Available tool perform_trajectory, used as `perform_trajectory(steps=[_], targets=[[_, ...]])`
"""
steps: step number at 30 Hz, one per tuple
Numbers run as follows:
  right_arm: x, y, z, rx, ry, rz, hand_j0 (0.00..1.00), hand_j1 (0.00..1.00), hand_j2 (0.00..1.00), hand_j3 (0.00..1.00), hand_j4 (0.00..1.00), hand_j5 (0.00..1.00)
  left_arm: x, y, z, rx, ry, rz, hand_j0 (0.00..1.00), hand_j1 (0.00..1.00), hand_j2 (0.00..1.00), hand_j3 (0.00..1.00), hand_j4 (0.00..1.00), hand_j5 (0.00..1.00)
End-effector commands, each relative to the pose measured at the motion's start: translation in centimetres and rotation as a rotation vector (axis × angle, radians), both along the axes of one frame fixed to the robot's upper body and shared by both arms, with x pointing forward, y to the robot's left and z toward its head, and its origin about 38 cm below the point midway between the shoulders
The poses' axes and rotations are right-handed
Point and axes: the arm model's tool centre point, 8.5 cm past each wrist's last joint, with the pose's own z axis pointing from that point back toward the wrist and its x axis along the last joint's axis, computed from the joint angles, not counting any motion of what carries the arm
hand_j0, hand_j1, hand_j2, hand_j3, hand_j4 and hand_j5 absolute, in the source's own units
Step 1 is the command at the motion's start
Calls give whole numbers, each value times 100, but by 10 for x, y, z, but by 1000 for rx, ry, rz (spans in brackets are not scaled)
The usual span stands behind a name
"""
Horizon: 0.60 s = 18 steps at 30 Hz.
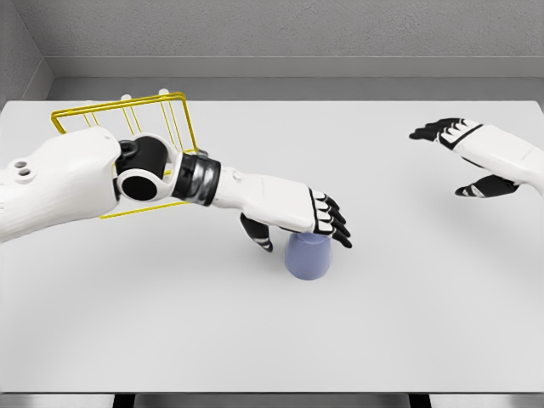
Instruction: Place the cup on the cup holder with both arms
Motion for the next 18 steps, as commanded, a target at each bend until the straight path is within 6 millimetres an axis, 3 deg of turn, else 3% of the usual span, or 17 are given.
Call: perform_trajectory(steps=[1, 11, 12, 18], targets=[[0, -2, 3, 8, -5, -5, 100, 100, 100, 100, 100, 100, 0, -1, -1, -2, 7, 3, 100, 100, 100, 100, 100, 100], [0, -2, 3, 8, -5, -5, 100, 100, 100, 100, 100, 100, 0, -1, -1, -2, 7, 3, 100, 100, 100, 100, 100, 100], [-1, -4, 2, 10, -4, -13, 100, 100, 100, 100, 100, 100, 5, -16, -10, 12, 16, 0, 100, 100, 100, 100, 100, 100], [-1, -4, 2, 10, -4, -13, 100, 100, 100, 100, 100, 100, 5, -22, -10, 10, 15, -9, 100, 100, 100, 100, 100, 100]])
